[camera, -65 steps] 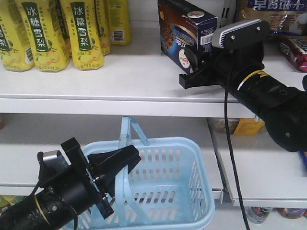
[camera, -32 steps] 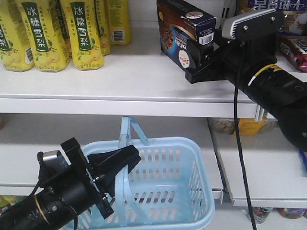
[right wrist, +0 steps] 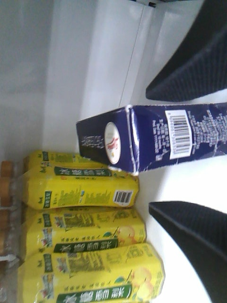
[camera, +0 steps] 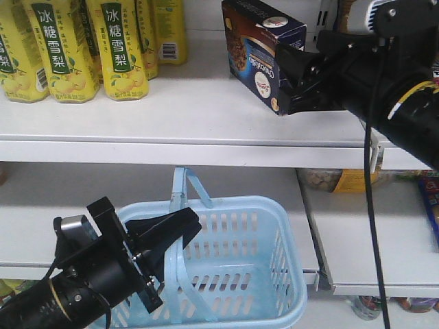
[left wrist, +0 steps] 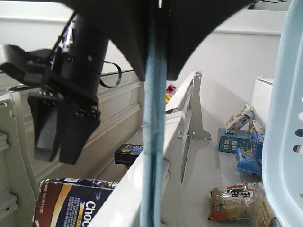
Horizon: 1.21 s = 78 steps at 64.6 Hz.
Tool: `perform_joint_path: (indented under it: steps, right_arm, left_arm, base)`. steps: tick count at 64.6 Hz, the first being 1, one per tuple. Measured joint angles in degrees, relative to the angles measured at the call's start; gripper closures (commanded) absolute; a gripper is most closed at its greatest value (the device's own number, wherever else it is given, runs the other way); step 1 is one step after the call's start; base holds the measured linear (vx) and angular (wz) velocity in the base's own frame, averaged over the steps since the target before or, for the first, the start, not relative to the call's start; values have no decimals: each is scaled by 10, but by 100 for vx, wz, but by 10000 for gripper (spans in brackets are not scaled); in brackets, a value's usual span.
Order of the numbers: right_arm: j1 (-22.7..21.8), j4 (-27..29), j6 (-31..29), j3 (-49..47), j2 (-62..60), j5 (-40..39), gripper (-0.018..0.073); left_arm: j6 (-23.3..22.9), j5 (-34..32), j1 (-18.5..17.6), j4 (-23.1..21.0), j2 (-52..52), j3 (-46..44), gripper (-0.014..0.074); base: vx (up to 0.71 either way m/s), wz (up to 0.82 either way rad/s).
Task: Left arm holds basket, right arm returns cookies
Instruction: 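Open the right gripper and withdraw it from the standing box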
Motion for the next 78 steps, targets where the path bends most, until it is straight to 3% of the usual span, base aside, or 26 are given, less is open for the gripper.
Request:
perform_joint_path:
  steps: [14,33,78]
  right_arm:
    - [3,0,0,0,-72,66,301]
    - [3,1,-20,5,-174,163,575]
    - [3,3,-20,176,-461,235,565]
  left_arm:
    - [0,0,0,0,0,0,596]
    - [0,0,0,0,0,0,596]
    - [0,0,0,0,0,0,596]
  base:
    - [0,0]
    - [0,0]
    - [0,0]
